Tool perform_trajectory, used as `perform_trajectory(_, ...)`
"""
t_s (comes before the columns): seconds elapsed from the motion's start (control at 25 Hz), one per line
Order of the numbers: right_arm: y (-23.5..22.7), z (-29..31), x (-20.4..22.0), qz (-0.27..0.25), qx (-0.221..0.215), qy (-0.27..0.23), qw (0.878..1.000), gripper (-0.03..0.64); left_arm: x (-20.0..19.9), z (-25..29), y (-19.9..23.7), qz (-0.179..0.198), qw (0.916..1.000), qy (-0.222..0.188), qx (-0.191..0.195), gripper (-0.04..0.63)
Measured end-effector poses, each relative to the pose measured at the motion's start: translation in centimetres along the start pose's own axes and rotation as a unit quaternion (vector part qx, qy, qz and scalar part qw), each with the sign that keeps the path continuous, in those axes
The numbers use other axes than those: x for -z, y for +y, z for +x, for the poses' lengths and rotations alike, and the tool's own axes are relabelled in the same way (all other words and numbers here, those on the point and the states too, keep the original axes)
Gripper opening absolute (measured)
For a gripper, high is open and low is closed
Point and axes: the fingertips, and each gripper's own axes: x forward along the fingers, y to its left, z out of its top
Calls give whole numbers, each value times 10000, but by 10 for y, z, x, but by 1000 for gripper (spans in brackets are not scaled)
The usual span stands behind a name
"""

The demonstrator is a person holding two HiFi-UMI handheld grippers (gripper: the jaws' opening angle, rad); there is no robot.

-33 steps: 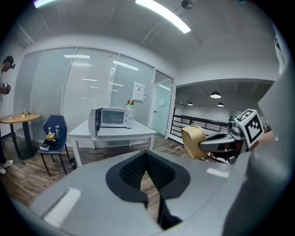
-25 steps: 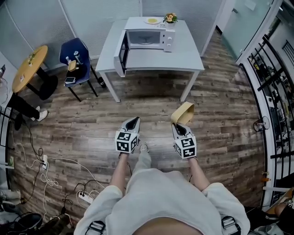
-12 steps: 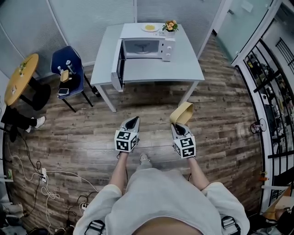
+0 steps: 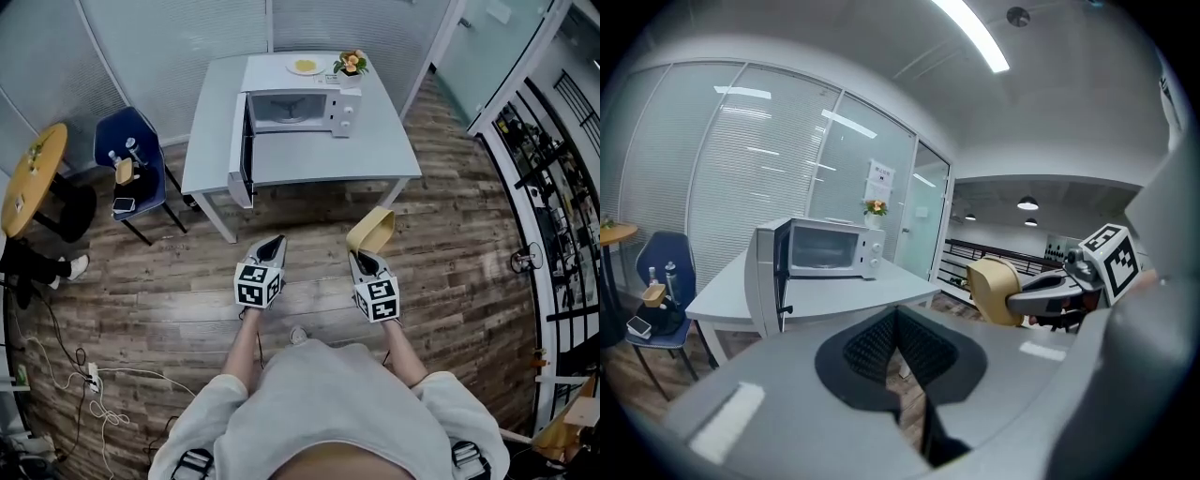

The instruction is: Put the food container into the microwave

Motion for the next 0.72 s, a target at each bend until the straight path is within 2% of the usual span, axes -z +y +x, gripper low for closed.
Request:
perform_trajectory(0.36,-2,38,-13,-9,-33,1,10000,23,-6,20,31,34,10000,67,30,11)
perform_trajectory(0.72,-14,59,-11,20,-72,78,9999,21,-7,43,39,52,9998,176,101,11)
